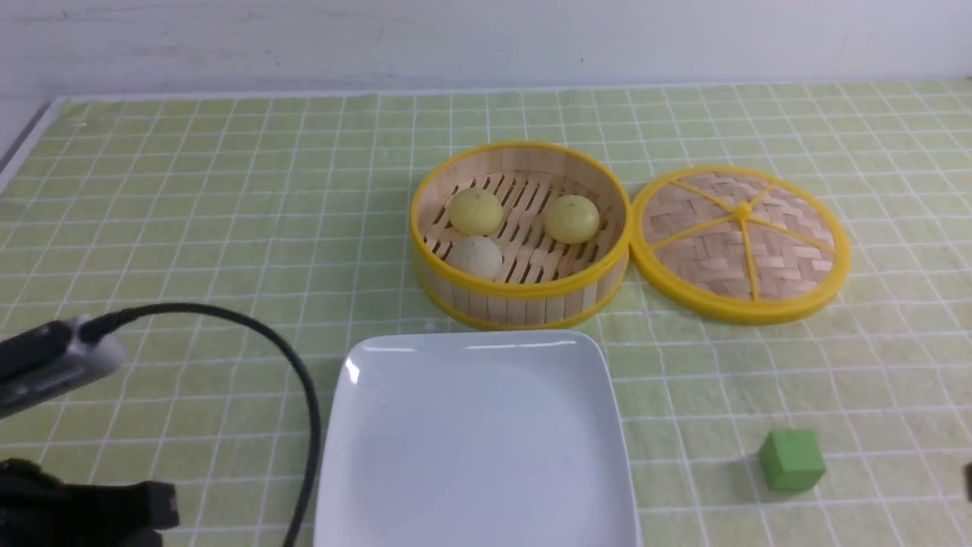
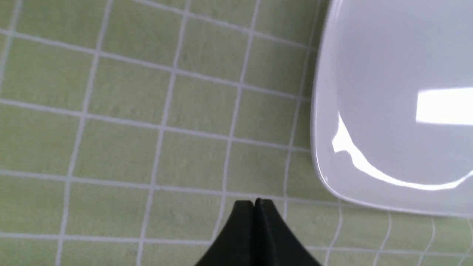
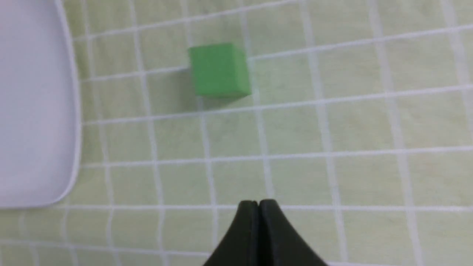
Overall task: Put the steamed buns into the plate on the green tablecloth.
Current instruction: 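Reach toward a bun in the bamboo steamer with the right gripper, then move the steamed bun from the bamboo steamer onto the white plate with the right gripper, then reach into the bamboo steamer and grasp a bun with the left gripper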
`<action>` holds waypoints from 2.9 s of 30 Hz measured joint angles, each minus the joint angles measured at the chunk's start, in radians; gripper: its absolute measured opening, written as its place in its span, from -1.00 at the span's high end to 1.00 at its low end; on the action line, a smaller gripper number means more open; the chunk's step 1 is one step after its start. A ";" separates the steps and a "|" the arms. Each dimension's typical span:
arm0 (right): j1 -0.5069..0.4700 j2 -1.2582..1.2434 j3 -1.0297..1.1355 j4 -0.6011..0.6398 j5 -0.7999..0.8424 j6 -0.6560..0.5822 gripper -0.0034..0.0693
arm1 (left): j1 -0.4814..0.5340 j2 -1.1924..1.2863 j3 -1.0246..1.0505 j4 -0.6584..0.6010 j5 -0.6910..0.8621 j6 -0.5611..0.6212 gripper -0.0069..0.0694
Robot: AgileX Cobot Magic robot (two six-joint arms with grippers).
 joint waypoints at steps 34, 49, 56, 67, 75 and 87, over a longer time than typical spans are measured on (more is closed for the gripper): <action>0.312 1.303 -1.350 -0.159 -0.131 -0.072 -0.19 | 0.000 0.162 -0.009 -0.266 -0.109 0.287 0.19; 0.311 1.275 -1.485 -0.193 0.138 -0.032 0.87 | 0.000 0.162 -0.009 -0.273 -0.123 0.287 0.16; 0.333 1.042 -1.411 -0.051 0.242 -0.013 0.86 | 0.000 0.165 -0.009 -0.278 -0.134 0.287 0.16; 0.529 1.101 -0.945 -0.108 0.026 0.036 0.53 | 0.000 0.165 -0.009 -0.295 -0.158 0.281 0.16; 0.524 1.108 -1.051 -0.171 0.195 0.060 -0.49 | 0.000 0.165 -0.009 -0.309 -0.165 0.239 0.16; 0.491 0.689 -0.920 -0.347 0.244 0.045 0.94 | 0.000 0.196 -0.065 -0.269 -0.153 0.220 0.64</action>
